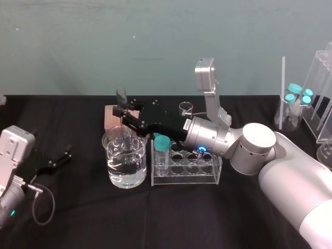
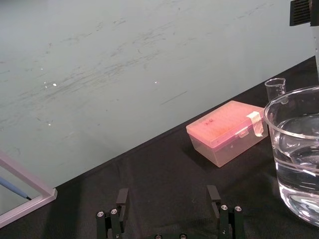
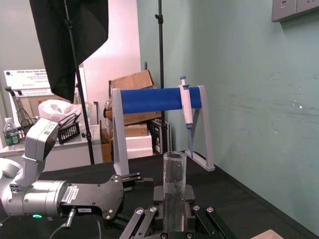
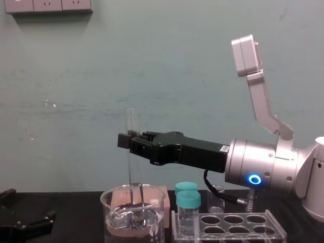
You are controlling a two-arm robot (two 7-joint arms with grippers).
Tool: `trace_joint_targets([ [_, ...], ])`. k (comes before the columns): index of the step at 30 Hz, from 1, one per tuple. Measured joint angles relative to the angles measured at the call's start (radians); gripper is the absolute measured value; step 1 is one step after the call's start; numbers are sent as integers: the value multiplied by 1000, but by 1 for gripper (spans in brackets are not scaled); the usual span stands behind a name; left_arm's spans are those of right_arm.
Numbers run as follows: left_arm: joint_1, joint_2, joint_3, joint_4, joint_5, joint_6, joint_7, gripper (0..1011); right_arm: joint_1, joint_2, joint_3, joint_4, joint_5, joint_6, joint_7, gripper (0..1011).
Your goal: Hold the test tube with one hand and immerse one end into the beaker, then return it to the test tube rack.
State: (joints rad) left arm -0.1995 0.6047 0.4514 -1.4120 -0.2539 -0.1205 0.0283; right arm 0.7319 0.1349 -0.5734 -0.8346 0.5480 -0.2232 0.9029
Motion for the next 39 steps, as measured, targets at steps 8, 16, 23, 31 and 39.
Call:
trace_joint_targets([
  [8, 0, 0, 0, 0, 0, 0, 0, 1000, -4, 3, -2, -11, 1, 2, -5, 234],
  [16, 0, 0, 0, 0, 0, 0, 0, 1000, -7, 7, -3, -17, 2, 5, -7, 234],
  [23, 0, 0, 0, 0, 0, 0, 0, 1000, -8, 9, -4, -19, 5, 5, -8, 234],
  [31, 0, 0, 0, 0, 0, 0, 0, 1000, -10, 10, -6, -22, 7, 6, -7, 234],
  [39, 0, 0, 0, 0, 0, 0, 0, 1000, -11, 12, -7, -24, 8, 7, -7, 234],
])
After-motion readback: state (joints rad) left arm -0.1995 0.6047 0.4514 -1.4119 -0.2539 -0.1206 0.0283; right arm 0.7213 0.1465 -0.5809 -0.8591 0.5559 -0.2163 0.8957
